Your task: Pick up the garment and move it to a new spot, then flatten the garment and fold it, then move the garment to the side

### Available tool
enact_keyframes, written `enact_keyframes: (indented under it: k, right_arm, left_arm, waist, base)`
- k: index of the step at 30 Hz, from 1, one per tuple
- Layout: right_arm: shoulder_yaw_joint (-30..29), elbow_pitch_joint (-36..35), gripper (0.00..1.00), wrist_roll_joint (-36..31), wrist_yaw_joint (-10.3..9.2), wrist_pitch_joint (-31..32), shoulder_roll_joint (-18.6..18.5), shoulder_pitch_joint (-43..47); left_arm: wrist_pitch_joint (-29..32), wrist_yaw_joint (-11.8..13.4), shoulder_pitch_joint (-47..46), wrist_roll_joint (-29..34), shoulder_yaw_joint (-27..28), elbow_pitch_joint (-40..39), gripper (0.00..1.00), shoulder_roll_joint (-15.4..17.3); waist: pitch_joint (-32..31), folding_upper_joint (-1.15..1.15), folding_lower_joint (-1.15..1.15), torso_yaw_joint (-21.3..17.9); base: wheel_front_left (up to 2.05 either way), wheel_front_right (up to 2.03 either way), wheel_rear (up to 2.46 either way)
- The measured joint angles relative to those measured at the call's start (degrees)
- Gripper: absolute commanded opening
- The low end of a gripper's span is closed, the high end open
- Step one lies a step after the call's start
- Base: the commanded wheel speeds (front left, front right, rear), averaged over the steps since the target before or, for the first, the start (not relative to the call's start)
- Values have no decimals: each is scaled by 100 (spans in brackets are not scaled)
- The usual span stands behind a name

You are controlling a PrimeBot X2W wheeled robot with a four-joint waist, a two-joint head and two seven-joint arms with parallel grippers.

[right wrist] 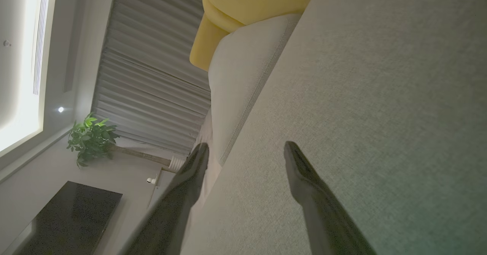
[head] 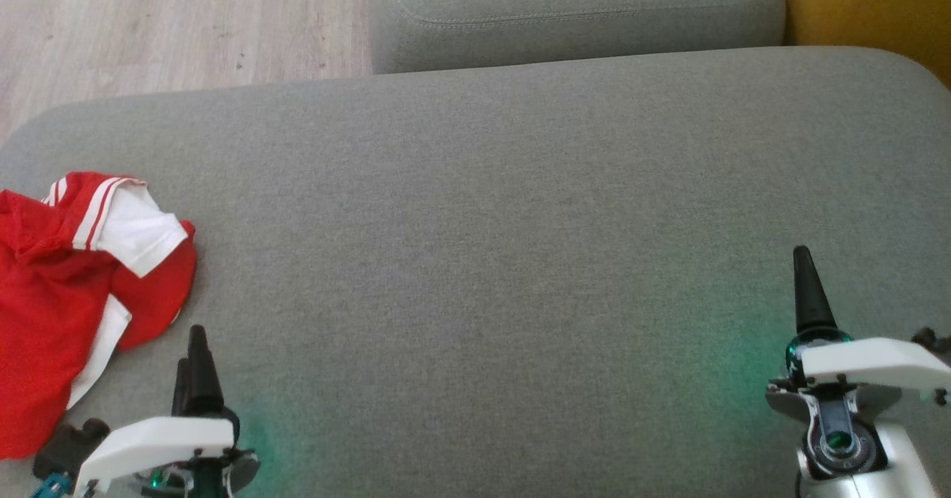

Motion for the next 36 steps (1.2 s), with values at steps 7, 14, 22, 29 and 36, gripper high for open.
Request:
enact_keyframes:
  k: [7,14,22,29,36]
  right_arm:
    - [124,118,100,-575,0,-109,-18,-170]
    - [169,249,100,-1125,-1,-210,-21,-229]
    - [171,259,100,-1807,-1,-349,-18,-386]
    - [230,387,100,-2388,0,-471,-2,-386]
    - [313,459,100,-3002,0,-588,32,-386]
  left_arm:
    - [-116,-1,-63,520,-20,91,100,2]
    - [-212,5,-211,1125,-26,105,100,3]
    - [-368,154,-233,1838,-31,91,100,3]
    - [-480,264,-231,2407,-125,89,100,2]
    - [-583,410,-225,2861,-152,123,100,1]
  waist:
    - [35,0,0,-8]
    - [88,0,0,-8]
    - [107,0,0,-13]
    - [91,0,0,-26]
    - [65,0,0,-44]
  base:
    - [0,0,0]
    - [0,0,0]
    - [0,0,0]
    - [0,0,0]
    - [0,0,0]
